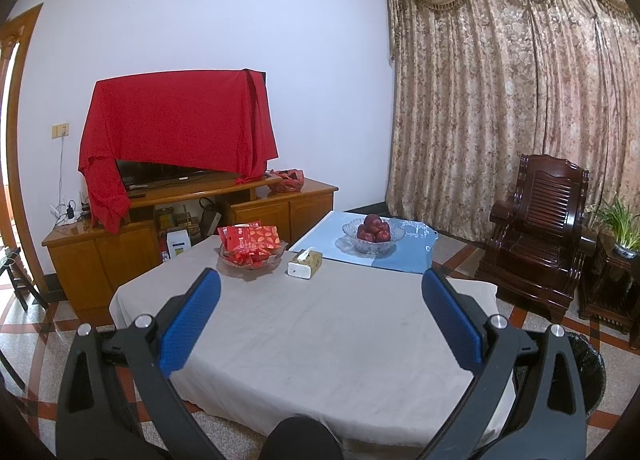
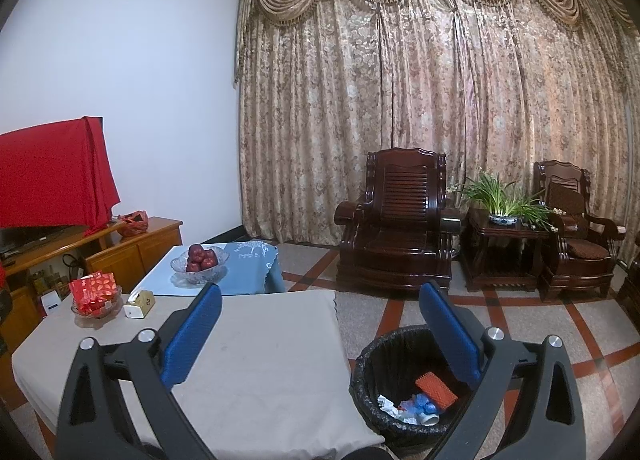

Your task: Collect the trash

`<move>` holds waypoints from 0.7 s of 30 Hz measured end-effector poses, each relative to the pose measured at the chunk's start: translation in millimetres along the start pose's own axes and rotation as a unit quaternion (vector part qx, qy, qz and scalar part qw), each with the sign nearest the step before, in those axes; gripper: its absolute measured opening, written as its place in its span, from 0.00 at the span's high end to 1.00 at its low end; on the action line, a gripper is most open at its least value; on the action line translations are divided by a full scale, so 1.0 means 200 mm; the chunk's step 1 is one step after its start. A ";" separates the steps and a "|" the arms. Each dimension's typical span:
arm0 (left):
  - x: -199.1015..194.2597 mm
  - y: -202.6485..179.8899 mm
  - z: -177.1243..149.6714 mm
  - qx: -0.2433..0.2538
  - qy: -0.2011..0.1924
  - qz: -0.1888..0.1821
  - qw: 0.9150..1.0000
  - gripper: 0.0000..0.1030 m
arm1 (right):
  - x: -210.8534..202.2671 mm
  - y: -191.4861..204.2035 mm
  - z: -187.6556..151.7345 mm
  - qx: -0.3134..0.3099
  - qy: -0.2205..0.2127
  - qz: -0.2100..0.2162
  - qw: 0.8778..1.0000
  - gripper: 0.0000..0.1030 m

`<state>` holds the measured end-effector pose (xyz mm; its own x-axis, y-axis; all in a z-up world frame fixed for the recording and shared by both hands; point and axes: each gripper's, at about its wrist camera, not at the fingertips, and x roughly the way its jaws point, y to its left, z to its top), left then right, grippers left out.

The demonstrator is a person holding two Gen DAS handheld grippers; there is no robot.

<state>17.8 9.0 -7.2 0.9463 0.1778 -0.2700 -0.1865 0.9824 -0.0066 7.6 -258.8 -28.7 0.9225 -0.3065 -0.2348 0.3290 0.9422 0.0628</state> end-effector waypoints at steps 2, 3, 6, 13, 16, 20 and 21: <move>0.00 0.00 0.00 0.000 0.000 0.000 1.000 0.05 | 0.00 0.00 0.00 0.000 0.000 0.000 1.000 0.06; 0.00 0.00 0.00 0.001 0.000 0.000 1.000 0.05 | 0.00 0.00 0.00 0.000 0.000 0.000 1.000 0.06; 0.00 0.01 0.00 0.000 0.000 0.000 1.000 0.05 | 0.00 0.00 0.00 0.000 0.000 0.000 1.000 0.06; 0.01 0.00 -0.01 0.000 0.001 0.000 1.000 0.05 | 0.00 -0.01 0.00 0.000 0.001 0.000 1.000 0.06; 0.00 0.00 -0.01 0.000 0.000 0.000 1.000 0.05 | 0.00 -0.01 0.00 -0.001 0.001 0.000 1.000 0.06; 0.01 0.00 -0.01 0.000 0.000 0.000 1.000 0.05 | 0.00 0.00 0.00 0.000 0.001 -0.001 1.000 0.06; 0.01 -0.01 -0.01 0.000 0.001 0.000 1.000 0.05 | 0.00 0.00 0.00 0.000 0.000 -0.001 1.000 0.06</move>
<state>18.6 8.1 -9.3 0.9461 0.1772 -0.2712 -0.1857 0.9826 -0.0059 7.4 -258.9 -29.7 0.9216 -0.3082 -0.2359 0.3308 0.9417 0.0621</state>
